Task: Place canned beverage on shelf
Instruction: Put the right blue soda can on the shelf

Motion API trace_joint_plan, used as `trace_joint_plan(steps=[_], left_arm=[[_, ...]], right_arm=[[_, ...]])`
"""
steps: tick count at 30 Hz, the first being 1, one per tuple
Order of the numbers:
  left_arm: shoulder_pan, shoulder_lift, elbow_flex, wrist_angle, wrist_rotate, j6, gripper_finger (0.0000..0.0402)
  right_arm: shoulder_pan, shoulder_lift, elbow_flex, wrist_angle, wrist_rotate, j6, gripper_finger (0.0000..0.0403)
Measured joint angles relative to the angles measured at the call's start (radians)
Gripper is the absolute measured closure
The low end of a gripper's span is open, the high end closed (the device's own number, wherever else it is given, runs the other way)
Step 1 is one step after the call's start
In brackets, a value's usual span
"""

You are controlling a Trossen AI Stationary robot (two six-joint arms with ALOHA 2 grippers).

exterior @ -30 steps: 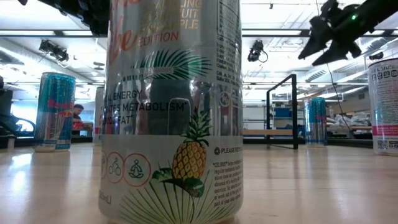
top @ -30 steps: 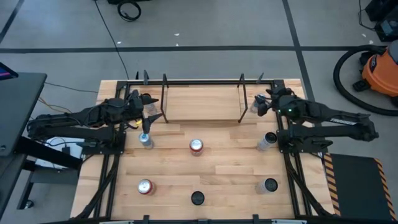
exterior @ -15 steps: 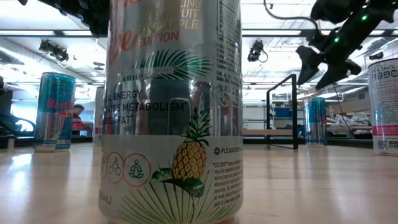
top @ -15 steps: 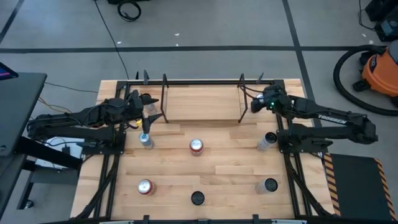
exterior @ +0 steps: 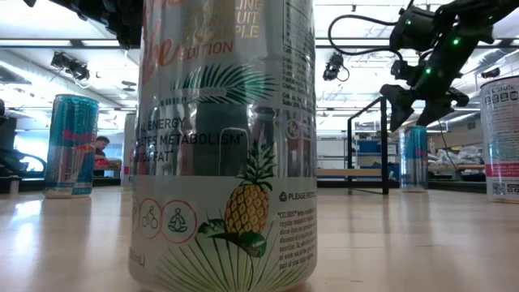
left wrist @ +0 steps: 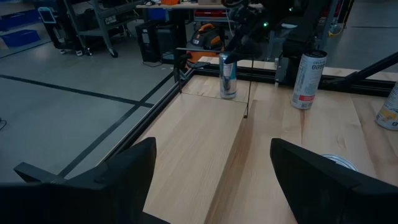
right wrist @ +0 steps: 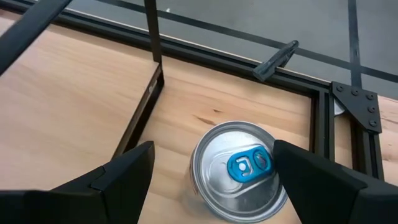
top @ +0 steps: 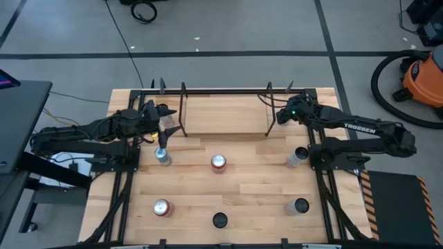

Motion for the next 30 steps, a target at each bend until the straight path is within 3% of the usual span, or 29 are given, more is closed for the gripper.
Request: trace_joint_plan(steps=[7,16,30], left_arm=[[0.000,0.000,0.000,0.000,0.000,0.001,0.0083],[0.000,0.000,0.000,0.000,0.000,0.001,0.0083],[0.000,0.000,0.000,0.000,0.000,0.001,0.0083]], right_arm=[[-0.002,-0.031,0.000,0.037,-0.057,-0.028,0.0066],[-0.009,-0.094,0.000,0.005,-0.033,-0.024,0.0066],[-0.062,-0.036,0.000,-0.071,-0.069,-0.036,0.0066]])
